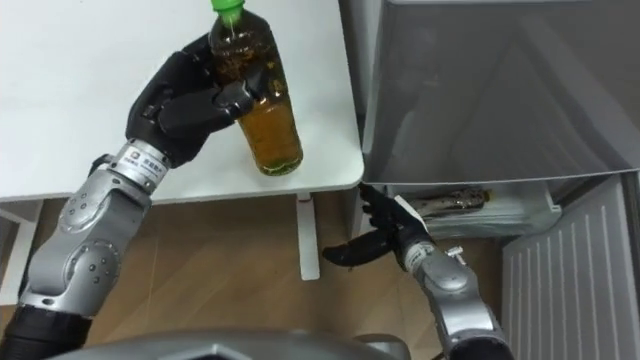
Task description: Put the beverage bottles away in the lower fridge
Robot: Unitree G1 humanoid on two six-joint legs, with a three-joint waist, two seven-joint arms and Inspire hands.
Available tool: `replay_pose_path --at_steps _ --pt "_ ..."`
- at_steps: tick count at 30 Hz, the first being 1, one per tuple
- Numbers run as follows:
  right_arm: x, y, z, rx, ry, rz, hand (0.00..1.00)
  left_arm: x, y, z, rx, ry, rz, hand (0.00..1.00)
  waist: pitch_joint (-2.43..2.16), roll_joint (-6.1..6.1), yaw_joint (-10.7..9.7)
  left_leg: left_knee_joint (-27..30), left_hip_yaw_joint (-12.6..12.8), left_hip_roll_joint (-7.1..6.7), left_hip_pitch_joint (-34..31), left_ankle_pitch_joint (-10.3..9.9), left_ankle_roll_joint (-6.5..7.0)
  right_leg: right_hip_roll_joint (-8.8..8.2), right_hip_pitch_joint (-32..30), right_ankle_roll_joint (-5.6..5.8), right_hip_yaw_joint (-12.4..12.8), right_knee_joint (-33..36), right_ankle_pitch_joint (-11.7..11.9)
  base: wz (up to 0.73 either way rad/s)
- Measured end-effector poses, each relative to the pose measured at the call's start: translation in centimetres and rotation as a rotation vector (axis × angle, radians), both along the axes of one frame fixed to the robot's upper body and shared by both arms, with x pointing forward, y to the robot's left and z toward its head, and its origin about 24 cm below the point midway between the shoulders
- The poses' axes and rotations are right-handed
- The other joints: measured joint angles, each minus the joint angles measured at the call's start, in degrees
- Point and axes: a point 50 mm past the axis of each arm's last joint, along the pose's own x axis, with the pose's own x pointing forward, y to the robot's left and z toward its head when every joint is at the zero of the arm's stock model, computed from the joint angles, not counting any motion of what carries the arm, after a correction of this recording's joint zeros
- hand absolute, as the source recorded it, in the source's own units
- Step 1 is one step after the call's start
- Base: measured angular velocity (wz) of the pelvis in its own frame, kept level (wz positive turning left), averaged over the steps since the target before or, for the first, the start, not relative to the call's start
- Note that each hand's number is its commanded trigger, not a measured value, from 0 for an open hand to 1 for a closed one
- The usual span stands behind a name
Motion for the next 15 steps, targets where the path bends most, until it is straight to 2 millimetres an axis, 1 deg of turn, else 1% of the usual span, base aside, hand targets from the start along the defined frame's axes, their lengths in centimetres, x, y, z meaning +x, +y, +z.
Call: replay_pose_path --at_steps 1,2,3,6,8,11,13,14,15 --pt "0.0 0.0 0.1 0.013 0.0 0.003 0.0 -0.1 0.0 -0.1 -0.005 0.003 -0.003 1.0 0.09 -0.14 0.1 0.0 0.0 0.0 0.0 0.0 0.0 -0.01 0.0 0.0 -0.1 0.0 0.0 0.04" --pt "0.1 0.0 0.3 0.043 -0.005 0.01 0.0 -0.2 0.0 -0.1 -0.019 0.007 -0.007 1.0 0.28 -0.44 0.3 0.0 0.0 -0.01 -0.1 0.0 0.0 -0.07 0.0 0.0 -0.5 0.0 0.0 0.03" --pt "0.4 0.1 0.7 0.075 -0.017 0.018 0.0 -0.3 0.1 -0.2 -0.032 0.01 -0.011 1.0 0.36 -0.63 0.4 0.0 -0.1 -0.03 -0.2 0.0 0.0 -0.15 0.0 0.0 -1.3 0.0 0.0 0.03" --pt "0.7 0.4 1.3 0.144 -0.035 0.039 0.0 -0.5 -0.1 -0.4 -0.053 0.019 -0.034 1.0 0.34 -0.93 0.8 0.0 -0.1 -0.13 -0.2 0.0 0.0 -0.27 -0.1 0.0 -1.6 0.1 0.0 0.01" --pt "0.6 0.4 1.3 0.162 -0.023 0.055 0.0 -0.6 -0.3 -0.4 -0.065 0.02 -0.055 1.0 0.37 -1.06 1.5 0.0 -0.2 -0.23 -0.3 0.0 0.0 -0.32 -0.1 0.01 -1.7 0.1 0.0 0.03" --pt "0.6 0.0 1.6 0.17 0.008 0.102 0.0 -0.8 -0.5 -0.6 -0.075 0.031 -0.096 1.0 0.35 -1.08 1.7 -0.1 -0.6 -0.45 -0.5 0.0 0.0 -0.46 -0.1 0.02 -1.7 0.1 0.0 0.07" --pt "0.6 -0.2 1.8 0.171 0.026 0.123 0.0 -1.1 -0.7 -0.9 -0.081 0.049 -0.121 1.0 0.33 -1.12 1.7 -0.2 -2.1 -0.65 -0.5 0.0 0.01 -0.46 -0.2 0.03 -1.9 0.4 0.0 0.1" --pt "0.5 -0.5 1.9 0.166 0.038 0.138 0.0 -1.4 -1.0 -1.3 -0.099 0.074 -0.139 1.0 0.31 -1.07 1.9 -0.5 -3.6 -0.65 -0.3 0.1 0.1 -0.44 -0.8 0.19 -2.1 2.0 -0.1 0.0" --pt "0.5 -0.8 2.0 0.162 0.051 0.154 0.0 -1.5 -1.2 -1.8 -0.117 0.103 -0.153 1.0 0.3 -0.9 2.1 -1.1 -6.4 -0.09 0.3 0.3 0.1 -0.41 -2.7 0.67 -2.0 5.9 -0.7 0.0"
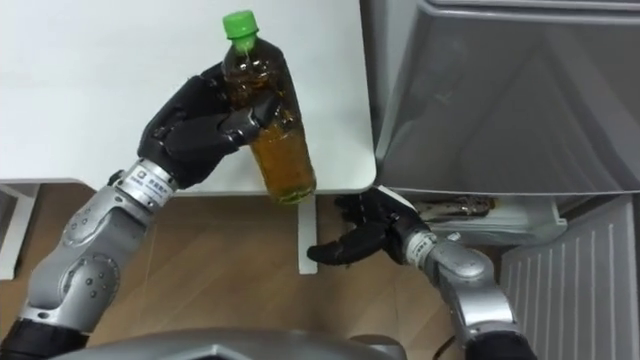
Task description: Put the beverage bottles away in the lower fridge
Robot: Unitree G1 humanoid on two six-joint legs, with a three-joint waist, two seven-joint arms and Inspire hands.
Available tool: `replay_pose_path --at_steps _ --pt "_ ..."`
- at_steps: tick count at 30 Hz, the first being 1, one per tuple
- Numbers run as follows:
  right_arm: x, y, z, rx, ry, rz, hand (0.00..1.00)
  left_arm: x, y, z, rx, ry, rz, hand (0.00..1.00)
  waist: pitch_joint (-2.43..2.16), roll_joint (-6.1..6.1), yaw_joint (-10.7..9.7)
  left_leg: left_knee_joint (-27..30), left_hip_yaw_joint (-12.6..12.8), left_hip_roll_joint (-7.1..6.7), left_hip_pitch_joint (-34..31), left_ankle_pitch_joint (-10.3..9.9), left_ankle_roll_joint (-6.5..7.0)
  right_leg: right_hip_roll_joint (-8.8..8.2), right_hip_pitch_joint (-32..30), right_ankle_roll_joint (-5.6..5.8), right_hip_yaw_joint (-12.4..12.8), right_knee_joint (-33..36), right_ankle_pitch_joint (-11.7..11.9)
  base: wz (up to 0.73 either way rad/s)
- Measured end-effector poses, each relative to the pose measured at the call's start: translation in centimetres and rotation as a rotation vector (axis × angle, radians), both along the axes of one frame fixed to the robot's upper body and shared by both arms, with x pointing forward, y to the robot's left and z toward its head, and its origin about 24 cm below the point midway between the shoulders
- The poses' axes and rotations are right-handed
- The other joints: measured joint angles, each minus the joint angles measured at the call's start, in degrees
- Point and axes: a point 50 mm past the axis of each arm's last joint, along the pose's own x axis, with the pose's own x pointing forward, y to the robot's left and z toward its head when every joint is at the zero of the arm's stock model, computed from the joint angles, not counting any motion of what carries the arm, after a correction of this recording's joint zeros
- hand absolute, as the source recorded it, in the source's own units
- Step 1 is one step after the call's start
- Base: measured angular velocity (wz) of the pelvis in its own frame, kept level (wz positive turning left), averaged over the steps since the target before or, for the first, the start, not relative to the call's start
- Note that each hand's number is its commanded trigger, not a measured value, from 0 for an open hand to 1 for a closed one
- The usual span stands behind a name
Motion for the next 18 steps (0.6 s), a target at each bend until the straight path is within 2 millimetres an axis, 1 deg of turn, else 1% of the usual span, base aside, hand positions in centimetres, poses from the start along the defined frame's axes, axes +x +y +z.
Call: replay_pose_path --at_steps 1,2,3,4,5,6,7,10,12,15,18 --pt "0.0 -0.1 0.0 0.001 0.004 0.008 0.0 -0.1 0.0 -0.3 -0.004 0.012 -0.003 1.0 0.08 0.09 0.1 -0.1 -1.7 0.19 0.2 0.0 -0.02 0.14 -1.1 0.26 0.5 1.5 -1.2 -0.21" --pt "-0.1 0.0 0.2 0.01 0.004 0.022 0.0 -0.1 0.2 -0.7 -0.002 0.03 -0.001 1.0 0.07 -0.34 1.0 0.2 -4.7 0.08 0.0 0.0 -0.09 0.72 -3.1 -0.49 3.4 -1.5 -1.6 -0.3" --pt "0.1 0.1 0.5 0.018 -0.009 0.042 0.0 -0.3 0.5 -1.2 0.005 0.056 0.008 1.0 -0.3 -0.54 1.2 0.4 -5.9 0.33 -0.8 -0.5 -0.8 0.9 -3.7 -2.25 3.1 -3.4 0.5 -0.17" --pt "0.2 0.2 0.7 0.017 -0.017 0.049 0.0 -0.3 0.6 -1.5 0.01 0.074 0.01 1.0 -0.41 -0.45 0.8 0.4 -5.9 0.5 -1.1 -0.4 -1.06 1.11 -3.4 -2.34 2.2 -3.6 1.1 0.17" --pt "0.2 0.2 0.9 0.015 -0.022 0.069 0.0 -0.4 0.7 -1.9 0.018 0.095 0.001 1.0 -0.35 -0.51 -0.4 0.1 -5.1 0.37 -1.2 -0.2 -1.43 1.15 -3.2 -2.46 1.0 -3.7 1.2 0.38" --pt "0.1 0.1 0.8 0.016 -0.008 0.081 0.0 -0.5 0.6 -2.0 0.014 0.11 -0.014 1.0 -0.29 -0.61 -0.5 -0.6 -3.9 0.51 -0.9 0.2 -1.51 1.27 -2.8 -2.46 1.1 -4.0 1.2 0.31" --pt "0.1 0.1 0.8 0.018 0.001 0.085 0.0 -0.6 0.5 -2.1 0.012 0.114 -0.019 1.0 -0.2 -0.69 -0.3 -1.0 -3.6 0.51 -0.6 0.4 -1.49 1.27 -2.6 -2.46 1.1 -4.2 1.2 0.12" --pt "-0.2 0.2 0.7 0.041 0.032 0.109 0.0 -0.7 0.7 -2.2 -0.029 0.137 -0.025 1.0 -0.14 -1.03 0.2 -1.1 -3.5 0.11 -0.4 0.5 -1.44 1.5 -2.5 -2.46 0.9 -4.9 1.2 0.0" --pt "-0.4 0.6 0.5 0.05 0.056 0.133 0.0 -0.9 1.2 -2.6 -0.077 0.177 -0.015 1.0 -0.17 -1.08 0.2 -0.8 -3.3 -0.09 -0.6 0.5 -1.42 1.21 -2.4 -2.43 0.4 -4.9 1.2 0.04" --pt "-0.8 1.3 0.2 0.059 0.09 0.176 0.0 -1.3 1.5 -3.6 -0.088 0.234 -0.012 1.0 -0.18 -1.08 0.3 -0.3 -3.1 -0.21 -0.9 0.5 -1.41 1.03 -2.4 -2.42 0.0 -4.9 1.2 0.06" --pt "-1.0 1.5 0.1 0.075 0.114 0.208 0.0 -1.7 1.2 -4.2 -0.094 0.266 -0.025 1.0 -0.18 -1.03 0.4 0.2 -3.2 -0.24 -1.3 0.5 -1.4 0.94 -2.3 -2.42 -0.4 -4.9 1.2 0.07"
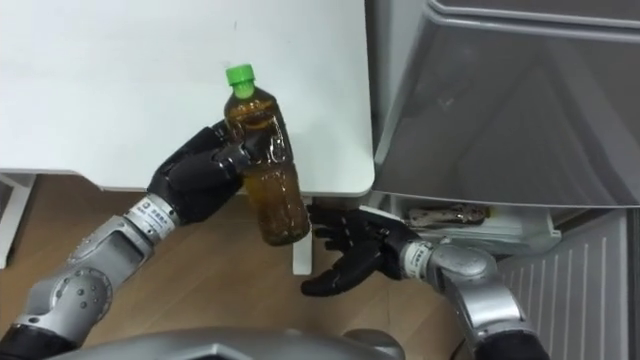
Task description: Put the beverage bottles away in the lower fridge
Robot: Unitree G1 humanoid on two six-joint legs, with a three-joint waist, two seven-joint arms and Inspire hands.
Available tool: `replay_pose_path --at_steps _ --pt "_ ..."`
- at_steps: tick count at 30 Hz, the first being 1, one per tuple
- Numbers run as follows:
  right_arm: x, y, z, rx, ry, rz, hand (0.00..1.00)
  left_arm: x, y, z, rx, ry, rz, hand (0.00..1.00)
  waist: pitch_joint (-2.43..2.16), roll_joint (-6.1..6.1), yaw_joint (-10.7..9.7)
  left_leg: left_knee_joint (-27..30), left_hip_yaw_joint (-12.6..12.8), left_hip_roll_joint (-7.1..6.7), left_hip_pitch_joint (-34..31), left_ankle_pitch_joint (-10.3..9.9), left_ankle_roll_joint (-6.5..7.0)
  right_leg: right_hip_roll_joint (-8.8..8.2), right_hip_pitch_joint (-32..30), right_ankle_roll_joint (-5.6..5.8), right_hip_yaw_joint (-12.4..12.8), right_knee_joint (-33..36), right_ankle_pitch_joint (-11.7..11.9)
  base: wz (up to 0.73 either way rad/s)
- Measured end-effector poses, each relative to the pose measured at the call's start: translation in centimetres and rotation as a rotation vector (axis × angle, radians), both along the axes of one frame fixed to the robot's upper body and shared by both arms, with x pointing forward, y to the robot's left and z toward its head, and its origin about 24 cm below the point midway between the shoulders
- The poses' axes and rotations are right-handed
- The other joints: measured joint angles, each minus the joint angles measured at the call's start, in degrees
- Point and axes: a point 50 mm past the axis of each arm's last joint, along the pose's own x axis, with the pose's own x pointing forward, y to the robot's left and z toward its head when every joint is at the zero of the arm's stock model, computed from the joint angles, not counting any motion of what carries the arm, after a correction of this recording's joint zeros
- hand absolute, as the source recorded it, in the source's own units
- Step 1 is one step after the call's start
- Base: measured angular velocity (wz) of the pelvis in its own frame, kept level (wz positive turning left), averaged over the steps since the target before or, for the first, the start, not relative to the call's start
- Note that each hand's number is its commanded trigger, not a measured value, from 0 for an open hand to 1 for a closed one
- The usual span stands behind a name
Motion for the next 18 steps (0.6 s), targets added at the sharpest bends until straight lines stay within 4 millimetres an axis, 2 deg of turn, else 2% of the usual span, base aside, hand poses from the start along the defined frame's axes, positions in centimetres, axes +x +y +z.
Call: replay_pose_path --at_steps 11,18 --pt "-0.1 -0.4 0.2 0.017 0.026 0.049 0.0 -0.9 -0.7 -1.0 -0.009 0.057 -0.081 1.0 -0.23 0.64 -0.6 2.1 0.4 0.07 -2.5 0.0 0.3 -0.06 -1.2 -0.01 -0.3 0.4 0.0 0.05" --pt "-0.2 -1.1 0.4 0.011 0.034 0.051 0.0 -1.7 -0.3 -1.6 0.027 0.095 -0.114 1.0 -0.1 1.02 -0.8 2.2 0.7 0.17 -2.8 0.0 0.31 -0.06 -1.4 0.0 -0.3 0.9 -0.1 0.0"
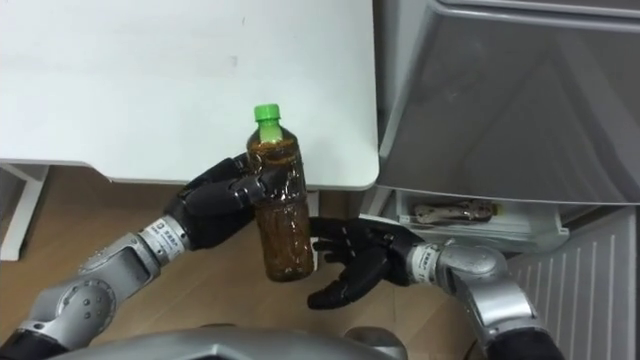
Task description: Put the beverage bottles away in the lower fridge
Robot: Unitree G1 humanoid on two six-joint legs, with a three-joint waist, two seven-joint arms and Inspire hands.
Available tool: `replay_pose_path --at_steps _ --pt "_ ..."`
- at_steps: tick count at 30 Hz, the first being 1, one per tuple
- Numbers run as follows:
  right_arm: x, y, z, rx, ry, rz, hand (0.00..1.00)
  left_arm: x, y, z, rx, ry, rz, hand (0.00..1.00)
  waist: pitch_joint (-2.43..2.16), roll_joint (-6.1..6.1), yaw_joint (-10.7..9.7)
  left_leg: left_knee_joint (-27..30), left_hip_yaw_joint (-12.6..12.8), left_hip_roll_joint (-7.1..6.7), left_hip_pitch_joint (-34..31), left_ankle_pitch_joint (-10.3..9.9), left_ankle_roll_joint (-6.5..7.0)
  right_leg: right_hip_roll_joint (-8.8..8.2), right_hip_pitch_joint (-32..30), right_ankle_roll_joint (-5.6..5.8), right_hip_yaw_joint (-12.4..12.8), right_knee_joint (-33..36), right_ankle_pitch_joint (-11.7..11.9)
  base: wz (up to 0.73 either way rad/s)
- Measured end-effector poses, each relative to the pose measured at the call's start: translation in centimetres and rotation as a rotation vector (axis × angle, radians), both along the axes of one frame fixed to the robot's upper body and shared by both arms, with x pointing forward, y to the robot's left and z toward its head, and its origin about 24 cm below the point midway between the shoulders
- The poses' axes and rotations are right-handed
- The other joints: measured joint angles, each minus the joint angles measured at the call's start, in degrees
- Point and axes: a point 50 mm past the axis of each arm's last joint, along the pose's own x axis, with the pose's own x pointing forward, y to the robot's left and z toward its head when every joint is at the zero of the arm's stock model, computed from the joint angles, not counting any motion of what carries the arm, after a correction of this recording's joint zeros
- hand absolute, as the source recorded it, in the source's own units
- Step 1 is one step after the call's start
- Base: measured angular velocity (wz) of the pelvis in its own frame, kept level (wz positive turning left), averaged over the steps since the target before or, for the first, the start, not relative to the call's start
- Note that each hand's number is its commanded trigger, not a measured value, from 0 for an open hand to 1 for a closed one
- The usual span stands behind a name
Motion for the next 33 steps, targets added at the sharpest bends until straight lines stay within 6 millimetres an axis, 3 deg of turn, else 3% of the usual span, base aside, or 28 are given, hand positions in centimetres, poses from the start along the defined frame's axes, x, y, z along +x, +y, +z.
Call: replay_pose_path --at_steps 10,17,21,27,33 --pt "-0.4 0.0 0.1 0.083 0.027 -0.024 0.0 -0.8 0.1 -0.9 0.038 0.04 -0.037 1.0 0.0 0.06 0.1 0.6 1.1 0.14 -0.2 0.0 0.0 -0.02 -0.1 0.03 0.1 0.2 -0.4 0.0" --pt "-0.6 0.0 0.0 0.102 0.045 -0.001 0.0 -1.0 0.3 -1.3 0.173 0.007 -0.109 1.0 0.02 0.01 0.0 0.7 1.3 0.15 -0.6 0.0 0.01 -0.04 -0.8 0.02 0.3 0.6 -0.4 0.0" --pt "-0.9 0.6 -0.1 0.124 0.062 0.033 0.0 -1.0 0.8 -1.3 0.224 -0.006 -0.128 1.0 0.05 -0.67 -0.2 0.7 1.7 0.18 -0.3 0.0 0.01 -0.17 -0.9 -0.03 0.2 1.2 -0.6 -0.02" --pt "-1.7 1.6 -0.2 0.194 0.09 0.069 0.0 -0.9 0.9 -1.2 0.263 -0.034 -0.142 1.0 -0.29 -1.76 0.3 0.9 2.1 0.24 -0.3 0.0 0.02 -0.22 -0.8 -0.03 0.6 1.2 -0.6 0.0" --pt "-2.2 2.3 -0.3 0.265 0.115 0.059 0.0 -0.6 0.4 -0.8 0.245 -0.064 -0.141 1.0 0.05 -1.47 0.2 0.9 2.2 0.24 -0.3 0.0 0.04 -0.15 -0.8 -0.02 0.8 1.3 -0.6 0.0"
